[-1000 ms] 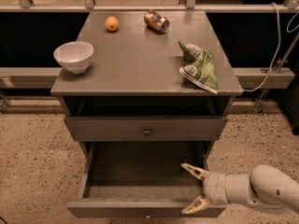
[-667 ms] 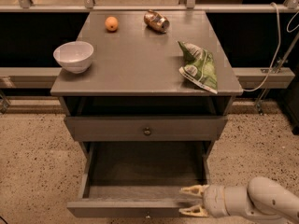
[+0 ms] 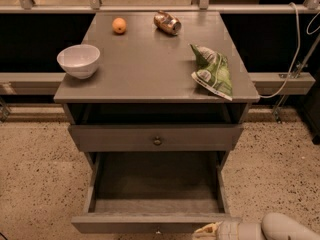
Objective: Close middle drawer
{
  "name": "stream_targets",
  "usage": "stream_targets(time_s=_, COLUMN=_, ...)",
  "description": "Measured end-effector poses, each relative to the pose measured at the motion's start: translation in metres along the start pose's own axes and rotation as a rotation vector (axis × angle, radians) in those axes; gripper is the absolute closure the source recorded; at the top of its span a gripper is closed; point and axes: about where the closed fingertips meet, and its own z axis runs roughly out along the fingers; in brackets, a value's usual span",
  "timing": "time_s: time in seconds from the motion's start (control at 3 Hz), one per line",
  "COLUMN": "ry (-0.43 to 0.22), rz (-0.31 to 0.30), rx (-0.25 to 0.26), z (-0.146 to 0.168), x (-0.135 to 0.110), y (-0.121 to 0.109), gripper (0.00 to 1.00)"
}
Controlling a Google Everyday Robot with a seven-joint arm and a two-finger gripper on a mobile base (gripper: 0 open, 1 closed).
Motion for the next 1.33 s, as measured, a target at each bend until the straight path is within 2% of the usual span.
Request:
stream_targets(time_s=0.33, ry=-0.005, rz=-0.004, rx=0.0, z=0.002, x=-0.002, y=0.001, gripper=1.0)
stream_targets(time_s=1.0, ry=-0.006, rz=0.085, rx=0.167, z=0.053, x=0.03, y=-0.001, gripper=1.0)
stream_targets(time_s=1.33, ry=0.003, rz=0.133, rx=0.234, z=0.07, x=0.046, y=-0.013, gripper=1.0)
